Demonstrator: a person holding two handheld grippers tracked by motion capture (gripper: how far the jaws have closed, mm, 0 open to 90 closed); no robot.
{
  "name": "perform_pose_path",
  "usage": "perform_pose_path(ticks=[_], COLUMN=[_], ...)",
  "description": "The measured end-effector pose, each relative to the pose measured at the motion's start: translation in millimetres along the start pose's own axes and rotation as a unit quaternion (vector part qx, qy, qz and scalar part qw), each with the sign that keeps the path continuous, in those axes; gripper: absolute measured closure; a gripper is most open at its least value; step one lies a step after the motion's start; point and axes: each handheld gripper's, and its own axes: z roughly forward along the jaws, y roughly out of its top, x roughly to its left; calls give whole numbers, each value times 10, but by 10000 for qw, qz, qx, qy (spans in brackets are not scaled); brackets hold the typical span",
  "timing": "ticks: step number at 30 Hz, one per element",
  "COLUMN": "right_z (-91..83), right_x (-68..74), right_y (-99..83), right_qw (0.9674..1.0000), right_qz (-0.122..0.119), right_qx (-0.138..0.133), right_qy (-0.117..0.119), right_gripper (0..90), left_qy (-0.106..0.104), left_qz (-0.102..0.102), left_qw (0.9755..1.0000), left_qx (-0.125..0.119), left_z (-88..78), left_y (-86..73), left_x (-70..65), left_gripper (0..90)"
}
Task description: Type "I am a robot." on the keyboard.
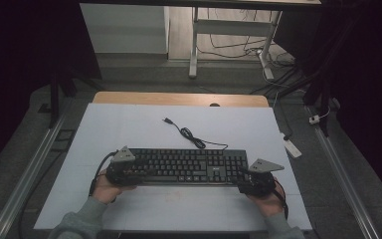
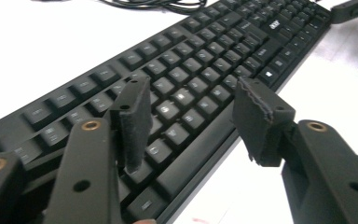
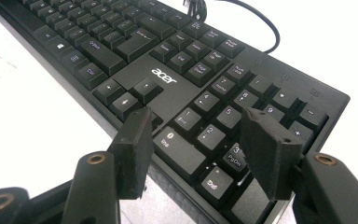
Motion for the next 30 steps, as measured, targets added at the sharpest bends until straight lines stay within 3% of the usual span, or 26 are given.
perform_pose_path(ticks=[8,30], right_z=[0,9], right_x=[1,12], right_y=[1,9], right_qw=[10000,10000], right_qz=[11,1], right_qx=[9,-21], right_qy=[-4,61], right_gripper=[444,443], left_qy=[149,318], left_qz=[-140,5], left_qw=[9998,9994], left_qx=[18,118], left_z=[-65,-50], left_y=[-28,2], left_x=[107,109], left_gripper=[425,415])
